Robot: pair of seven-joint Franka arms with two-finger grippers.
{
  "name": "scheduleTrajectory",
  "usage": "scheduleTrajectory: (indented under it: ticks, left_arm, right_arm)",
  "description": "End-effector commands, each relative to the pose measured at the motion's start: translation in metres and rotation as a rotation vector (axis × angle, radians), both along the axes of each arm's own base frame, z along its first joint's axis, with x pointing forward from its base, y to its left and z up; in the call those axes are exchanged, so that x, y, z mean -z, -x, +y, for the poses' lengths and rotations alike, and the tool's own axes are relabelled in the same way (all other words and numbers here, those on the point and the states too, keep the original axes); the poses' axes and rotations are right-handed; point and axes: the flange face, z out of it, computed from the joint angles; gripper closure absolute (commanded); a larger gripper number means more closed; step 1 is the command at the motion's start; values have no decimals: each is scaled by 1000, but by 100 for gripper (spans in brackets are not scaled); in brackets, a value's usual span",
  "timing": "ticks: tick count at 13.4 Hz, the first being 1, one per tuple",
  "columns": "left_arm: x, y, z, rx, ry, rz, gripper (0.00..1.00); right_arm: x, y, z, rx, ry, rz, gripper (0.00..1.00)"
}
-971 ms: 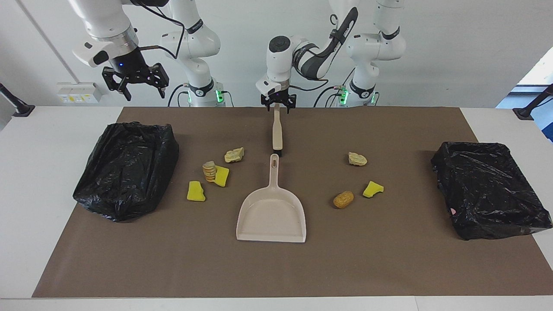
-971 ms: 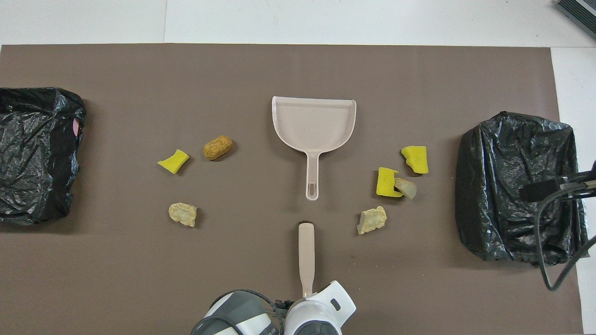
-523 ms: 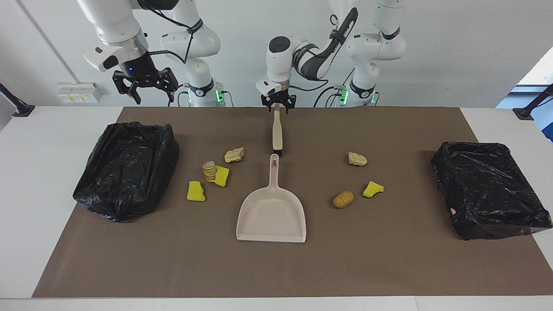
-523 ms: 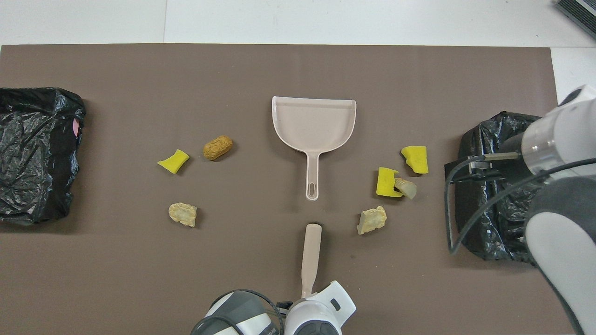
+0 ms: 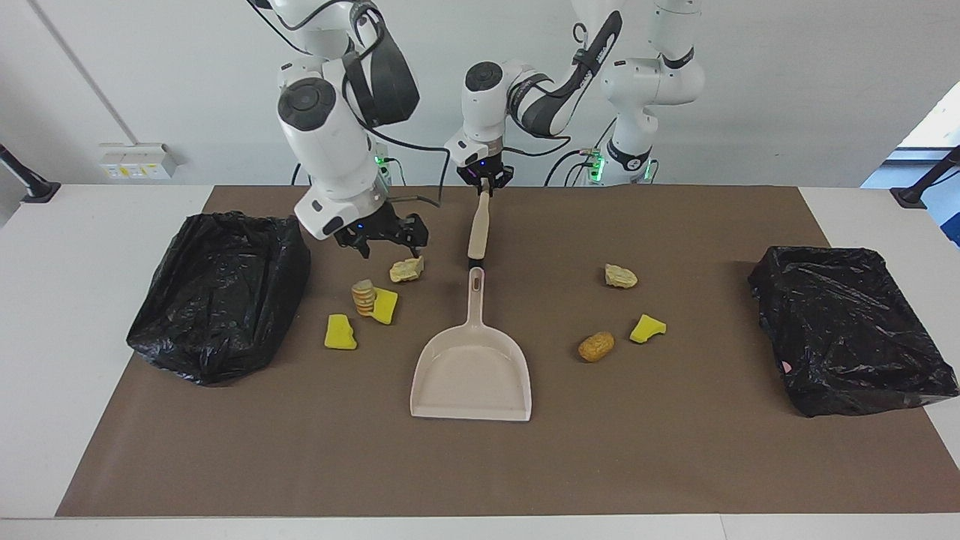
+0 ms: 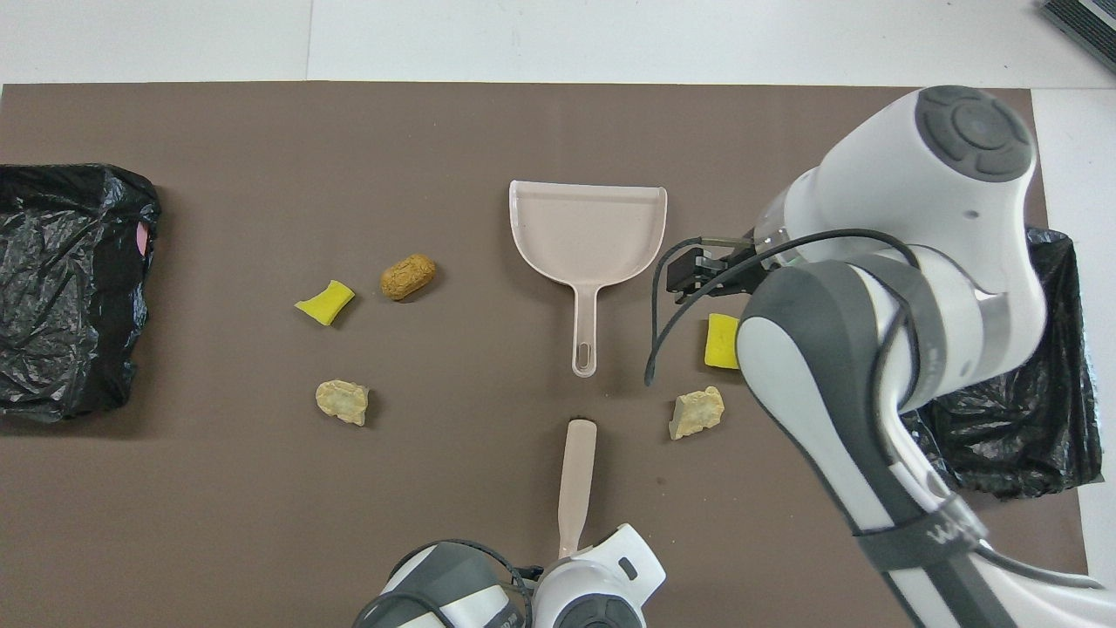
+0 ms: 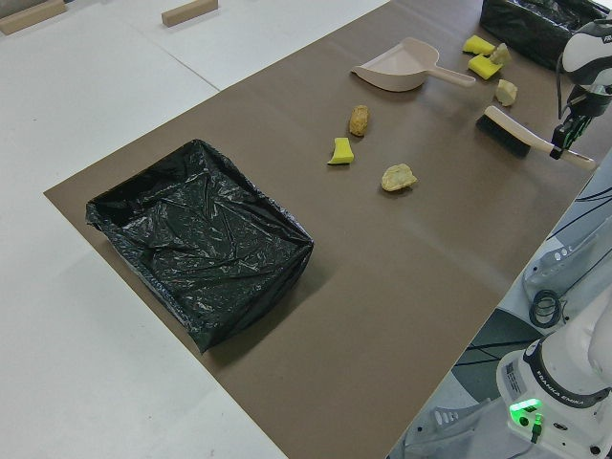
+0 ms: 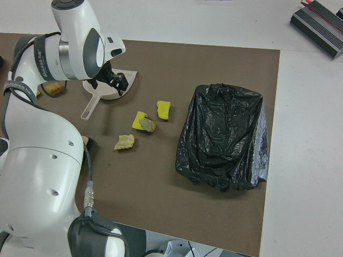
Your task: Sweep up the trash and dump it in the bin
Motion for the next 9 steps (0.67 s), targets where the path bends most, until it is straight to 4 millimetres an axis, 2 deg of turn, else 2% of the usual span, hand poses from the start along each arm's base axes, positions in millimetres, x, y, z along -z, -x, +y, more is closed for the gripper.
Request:
scheduleTrajectory:
  ticks: [1, 3, 5, 7, 9]
  left_arm:
    - [-15, -24, 19, 12, -51, -26, 91]
    - [-20, -46, 41, 38, -87, -26, 93]
    - [-39, -71, 73, 95, -109, -19, 93]
    - [-43, -95, 105, 101, -121, 27, 94]
    - [-64, -114, 136, 116, -111, 21, 94]
  right_arm:
    - [23, -21, 31, 45, -38, -5, 0]
    - [49, -21, 60, 64, -29, 4, 0]
    - [62, -20, 74, 67, -44, -10, 0]
    - [74, -10, 94, 45, -54, 4, 0]
    - [106, 2, 111, 20, -32, 18, 0]
